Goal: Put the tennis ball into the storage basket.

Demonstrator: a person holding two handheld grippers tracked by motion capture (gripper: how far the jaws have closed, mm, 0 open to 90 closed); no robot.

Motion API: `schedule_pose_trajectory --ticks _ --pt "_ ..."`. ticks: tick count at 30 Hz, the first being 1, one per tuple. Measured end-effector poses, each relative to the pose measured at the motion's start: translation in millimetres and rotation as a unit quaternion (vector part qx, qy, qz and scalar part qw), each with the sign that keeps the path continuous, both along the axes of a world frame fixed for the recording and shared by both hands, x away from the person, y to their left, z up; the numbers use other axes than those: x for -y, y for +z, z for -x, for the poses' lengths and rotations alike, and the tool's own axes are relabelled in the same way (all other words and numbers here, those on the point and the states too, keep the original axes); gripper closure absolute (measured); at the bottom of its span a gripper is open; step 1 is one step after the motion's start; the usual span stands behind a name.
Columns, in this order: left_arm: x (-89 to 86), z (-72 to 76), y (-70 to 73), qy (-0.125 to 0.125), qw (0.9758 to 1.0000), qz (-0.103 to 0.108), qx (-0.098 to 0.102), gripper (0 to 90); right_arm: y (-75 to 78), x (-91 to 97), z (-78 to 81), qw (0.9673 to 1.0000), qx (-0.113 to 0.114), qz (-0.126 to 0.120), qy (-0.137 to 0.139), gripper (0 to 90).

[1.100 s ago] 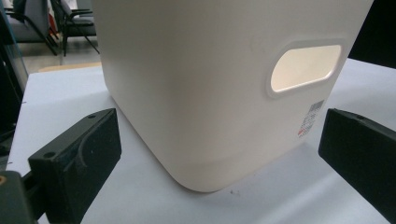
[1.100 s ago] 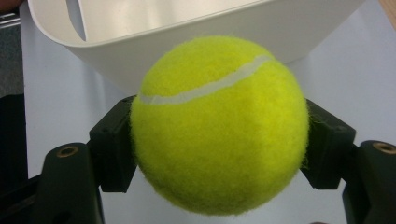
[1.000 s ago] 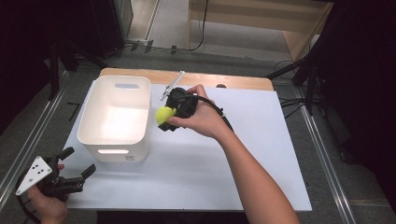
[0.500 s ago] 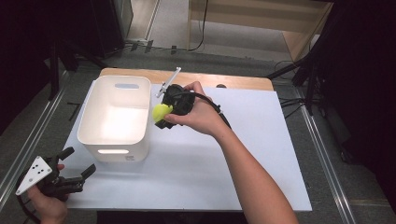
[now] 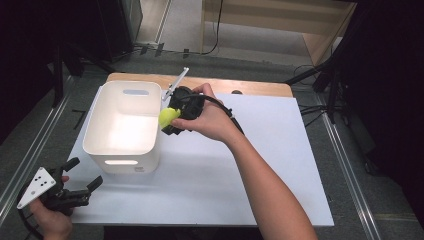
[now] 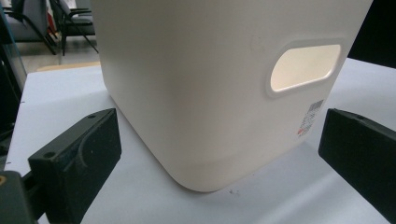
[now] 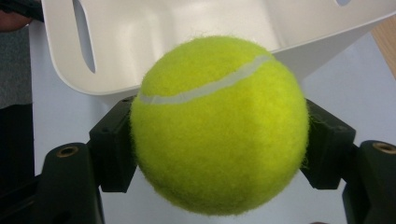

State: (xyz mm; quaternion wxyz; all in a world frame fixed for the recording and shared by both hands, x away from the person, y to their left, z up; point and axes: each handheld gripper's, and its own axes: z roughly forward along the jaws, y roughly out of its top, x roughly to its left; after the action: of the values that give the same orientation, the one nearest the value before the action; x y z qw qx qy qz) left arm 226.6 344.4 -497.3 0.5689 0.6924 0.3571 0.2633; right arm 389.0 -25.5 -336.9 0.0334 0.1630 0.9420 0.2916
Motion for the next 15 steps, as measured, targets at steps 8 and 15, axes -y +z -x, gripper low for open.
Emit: schedule_pose_trajectory --ticks 8,15 --pt "0.0 0.0 0.1 0.0 1.0 -0.001 -0.001 0.0 4.5 -6.4 -2.3 1.0 -0.001 -0.001 0.0 24.3" --pt "0.1 -0.1 0.1 0.0 1.0 0.001 -0.001 0.0 7.6 -15.2 -3.3 1.0 0.002 0.0 0.005 24.3"
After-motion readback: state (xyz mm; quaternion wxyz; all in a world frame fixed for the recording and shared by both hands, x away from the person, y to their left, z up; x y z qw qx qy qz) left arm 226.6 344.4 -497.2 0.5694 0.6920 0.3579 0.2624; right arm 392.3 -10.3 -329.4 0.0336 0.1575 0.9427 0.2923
